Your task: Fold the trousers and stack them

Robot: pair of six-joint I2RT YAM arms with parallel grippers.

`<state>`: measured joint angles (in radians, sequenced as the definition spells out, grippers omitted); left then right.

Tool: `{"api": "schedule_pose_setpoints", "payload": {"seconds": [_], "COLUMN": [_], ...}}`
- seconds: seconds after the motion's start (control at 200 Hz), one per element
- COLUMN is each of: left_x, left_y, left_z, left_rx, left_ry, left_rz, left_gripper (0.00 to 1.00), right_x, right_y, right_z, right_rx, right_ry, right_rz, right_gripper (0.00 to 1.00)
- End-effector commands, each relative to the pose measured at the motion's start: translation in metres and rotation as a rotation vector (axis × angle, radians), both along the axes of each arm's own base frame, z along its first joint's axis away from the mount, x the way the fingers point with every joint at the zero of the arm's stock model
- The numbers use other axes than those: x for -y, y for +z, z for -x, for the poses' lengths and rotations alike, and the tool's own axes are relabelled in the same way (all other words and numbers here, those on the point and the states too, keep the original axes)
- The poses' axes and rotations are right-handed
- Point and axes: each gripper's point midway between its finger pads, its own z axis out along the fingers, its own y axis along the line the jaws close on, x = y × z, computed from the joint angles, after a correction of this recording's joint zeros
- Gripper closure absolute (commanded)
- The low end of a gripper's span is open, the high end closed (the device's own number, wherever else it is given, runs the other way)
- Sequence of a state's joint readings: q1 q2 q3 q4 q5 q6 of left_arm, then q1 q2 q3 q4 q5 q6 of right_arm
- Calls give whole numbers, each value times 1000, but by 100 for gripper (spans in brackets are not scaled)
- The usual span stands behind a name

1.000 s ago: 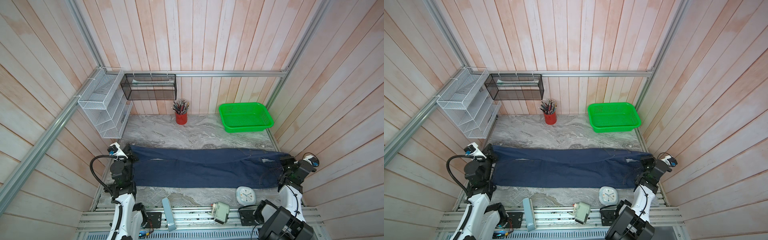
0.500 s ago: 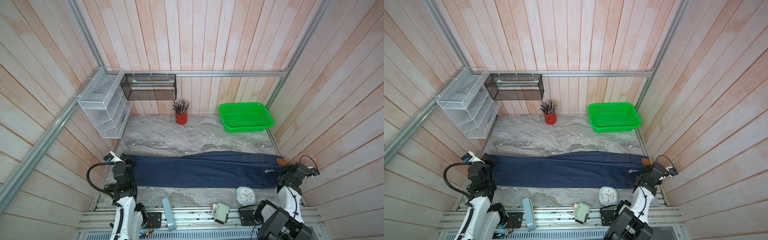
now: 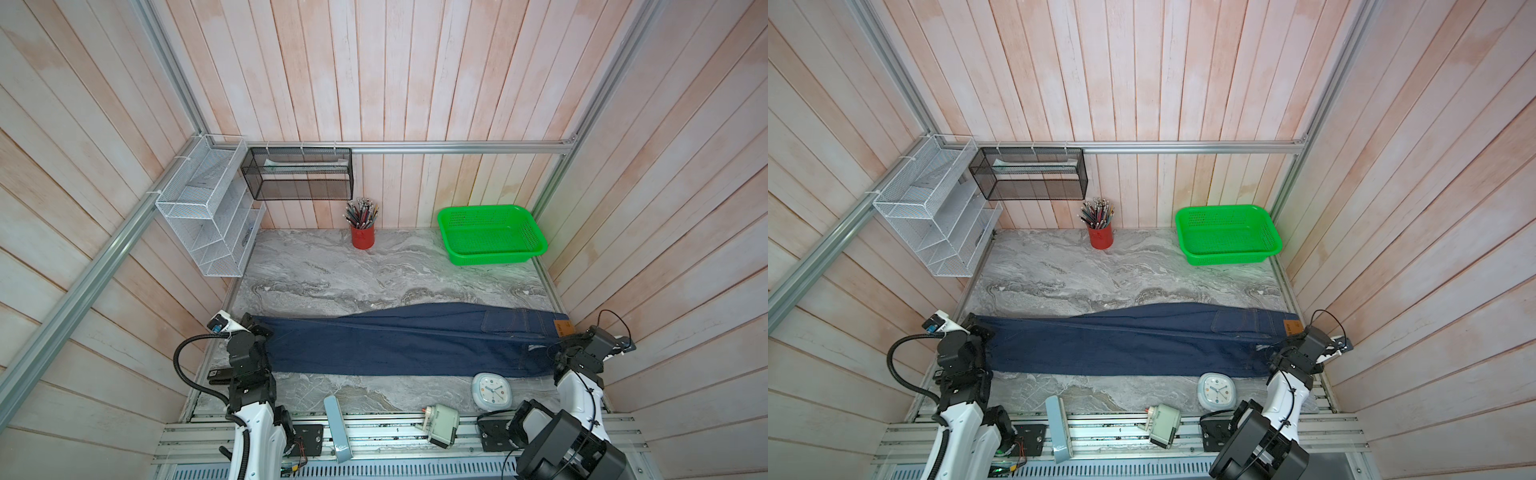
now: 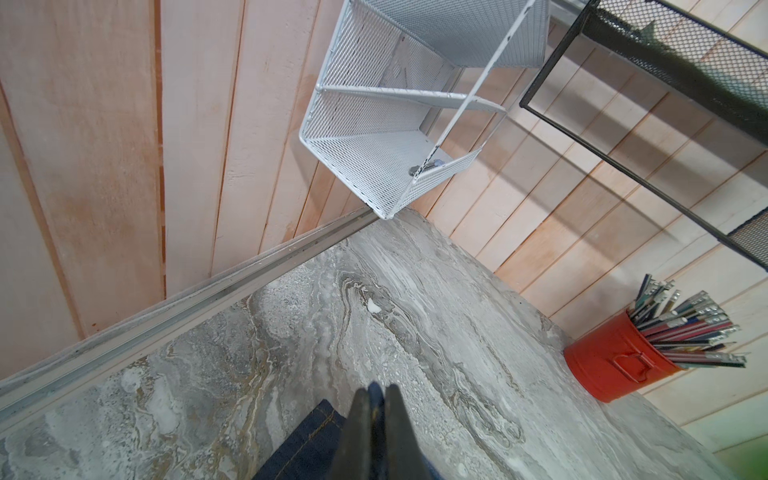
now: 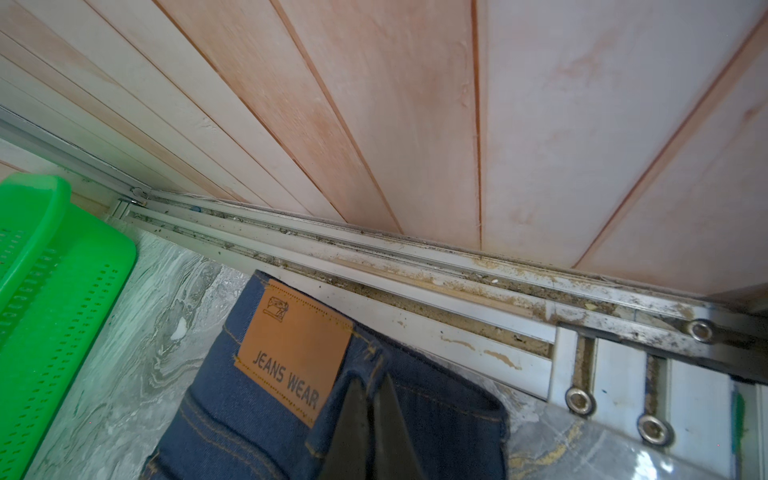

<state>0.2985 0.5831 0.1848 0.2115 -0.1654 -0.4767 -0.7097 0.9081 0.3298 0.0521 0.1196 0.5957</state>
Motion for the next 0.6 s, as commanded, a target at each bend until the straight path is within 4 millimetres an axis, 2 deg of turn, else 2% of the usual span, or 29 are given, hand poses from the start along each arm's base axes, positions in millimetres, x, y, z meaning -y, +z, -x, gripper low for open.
{"api": "schedule_pose_setpoints", "payload": {"seconds": [0.0,0.31,0.595], "left_x": [-13,-8,-8], "left_y": [-8,-11,-12], "left_z": [13,15,17], "left_rx": [-11,-9,-20], "left_ry": [98,94,104], "left_rz": [-5,-3,16], "left_gripper": [100,100,100], "right_x": [16,14,12], "right_y": [8,5,-1], "right_z": [11,8,10], "right_rx": [-17,-11,-18], "right_ry": [-72,-54,-60], "right_rz": [73,61,48], "right_gripper": [100,92,90]}}
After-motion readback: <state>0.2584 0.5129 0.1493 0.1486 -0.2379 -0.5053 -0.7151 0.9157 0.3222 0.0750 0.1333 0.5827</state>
